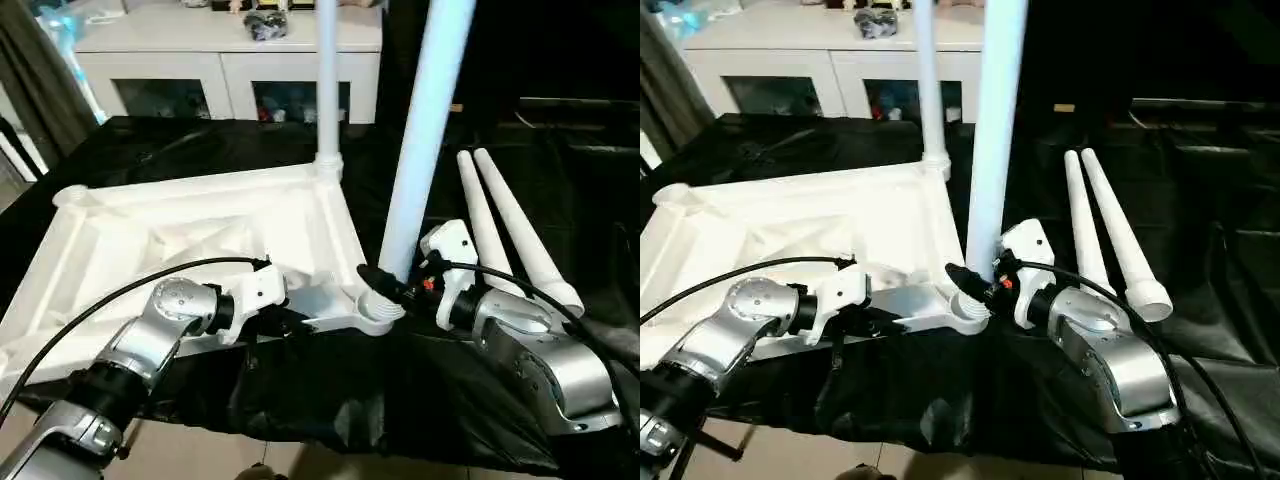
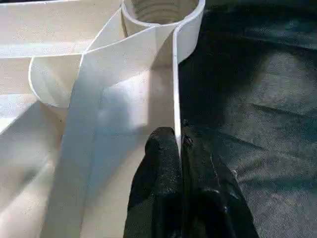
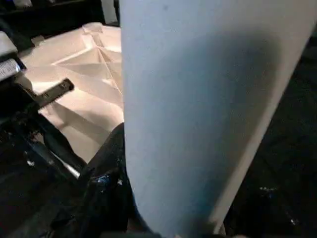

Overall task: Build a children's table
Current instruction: Insert table leg to table base

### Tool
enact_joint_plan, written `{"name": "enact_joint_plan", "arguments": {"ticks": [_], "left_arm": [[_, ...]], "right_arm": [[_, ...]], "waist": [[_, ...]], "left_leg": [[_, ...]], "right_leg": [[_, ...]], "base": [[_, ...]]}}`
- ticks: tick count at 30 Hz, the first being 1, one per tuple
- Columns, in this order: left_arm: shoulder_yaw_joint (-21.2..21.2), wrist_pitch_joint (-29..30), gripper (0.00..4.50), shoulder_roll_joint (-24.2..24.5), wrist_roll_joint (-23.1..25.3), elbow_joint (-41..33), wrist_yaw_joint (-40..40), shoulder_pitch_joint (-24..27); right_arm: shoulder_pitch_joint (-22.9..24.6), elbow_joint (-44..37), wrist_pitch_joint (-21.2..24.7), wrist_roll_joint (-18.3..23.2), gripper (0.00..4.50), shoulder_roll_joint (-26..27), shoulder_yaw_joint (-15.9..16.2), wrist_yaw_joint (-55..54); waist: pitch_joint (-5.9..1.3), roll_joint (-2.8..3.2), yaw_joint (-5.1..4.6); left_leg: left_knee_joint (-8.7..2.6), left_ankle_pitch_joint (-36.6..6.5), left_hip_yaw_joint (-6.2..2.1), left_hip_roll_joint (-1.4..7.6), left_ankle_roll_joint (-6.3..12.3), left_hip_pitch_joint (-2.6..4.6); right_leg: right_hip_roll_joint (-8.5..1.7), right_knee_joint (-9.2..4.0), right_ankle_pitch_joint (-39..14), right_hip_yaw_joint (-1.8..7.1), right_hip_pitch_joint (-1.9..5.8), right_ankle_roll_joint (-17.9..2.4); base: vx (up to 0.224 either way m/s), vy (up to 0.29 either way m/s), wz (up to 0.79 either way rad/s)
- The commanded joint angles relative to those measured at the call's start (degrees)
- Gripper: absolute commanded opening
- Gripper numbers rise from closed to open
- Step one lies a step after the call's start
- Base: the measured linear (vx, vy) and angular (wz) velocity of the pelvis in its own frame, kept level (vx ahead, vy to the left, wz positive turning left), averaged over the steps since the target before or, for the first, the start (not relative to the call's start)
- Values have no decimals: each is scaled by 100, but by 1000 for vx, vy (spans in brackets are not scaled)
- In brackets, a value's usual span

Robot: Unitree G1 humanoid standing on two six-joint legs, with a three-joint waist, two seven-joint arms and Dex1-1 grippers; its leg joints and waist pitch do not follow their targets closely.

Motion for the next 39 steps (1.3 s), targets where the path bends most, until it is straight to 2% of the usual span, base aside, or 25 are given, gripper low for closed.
{"name": "enact_joint_plan", "arguments": {"ticks": [1,5,8,10,13,14,19,25,26,29,30,31,32,39], "left_arm": [[103,74,0,-112,-37,86,107,-131],[213,158,0,-376,-122,138,128,-256],[211,164,0,-453,-102,173,152,-276],[217,150,0,-500,-83,207,153,-275],[231,158,0,-533,-56,219,163,-267],[296,145,0,-584,-61,249,213,-288],[443,135,0,-678,-113,335,269,-369],[582,147,0,-787,-174,384,304,-412],[616,176,0,-806,-192,386,300,-402],[508,111,0,-738,21,374,259,-323],[508,111,0,-738,21,374,259,-323],[462,69,0,-698,139,388,275,-306],[460,62,0,-691,170,407,294,-310],[517,6,0,-726,294,498,390,-354]], "right_arm": [[-215,211,-179,-96,191,-30,81,49],[-422,707,-388,-227,191,27,197,157],[-534,976,-508,-292,191,90,232,177],[-685,1277,-641,-363,191,178,246,178],[-826,1534,-738,-388,191,250,253,197],[-966,1812,-880,-440,191,307,281,228],[-1098,2159,-1067,-494,191,373,273,279],[-1034,2286,-1145,-369,191,474,70,238],[-998,2307,-1159,-287,191,519,-36,218],[-840,2432,-1289,-94,191,605,-309,184],[-840,2432,-1289,-94,191,605,-309,184],[-755,2484,-1414,-57,191,633,-360,209],[-708,2506,-1442,-24,191,661,-398,208],[-430,2707,-1763,122,191,878,-641,259]], "waist": [[-334,-3,-16],[-341,-35,-8],[-349,-11,-11],[-352,-31,-13],[-349,-16,-19],[-350,-51,-30],[-339,-59,-60],[-350,-60,-54],[-352,-33,-50],[-356,-46,-54],[-356,-6,-48],[-354,-25,-55],[-350,5,-51],[-333,-21,-46]], "left_leg": [[-448,-1856,-64,92,-152,74],[-432,-1686,-52,93,-68,59],[-428,-1619,-50,100,-30,58],[-431,-1586,-49,100,-27,49],[-432,-1617,-47,97,-16,49],[-437,-1628,-49,100,-18,49],[-431,-1601,-42,94,24,54],[-429,-1488,-38,102,79,41],[-431,-1472,-44,103,79,38],[-437,-1529,-40,109,99,47],[-435,-1550,-44,111,98,53],[-443,-1558,-45,113,96,42],[-447,-1612,-45,116,88,57],[-473,-1799,-52,120,61,61]], "right_leg": [[-312,-517,-2014,268,235,-773],[-314,-511,-1964,267,252,-829],[-316,-508,-1903,266,246,-862],[-314,-493,-1840,264,256,-883],[-319,-498,-1899,261,259,-875],[-317,-501,-1915,257,262,-866],[-323,-519,-2079,258,251,-858],[-322,-507,-1928,264,257,-886],[-320,-496,-1882,262,259,-897],[-323,-507,-1850,263,255,-916],[-328,-503,-1841,265,247,-928],[-318,-504,-1784,261,255,-942],[-318,-506,-1789,261,241,-955],[-325,-537,-1991,257,241,-929]], "base": [[0,0,0],[0,0,0],[0,0,0],[0,0,0],[0,0,0],[0,0,0],[0,0,0],[0,0,0],[0,0,0],[0,0,0],[0,0,0],[0,0,0],[0,0,0],[0,0,0]]}}
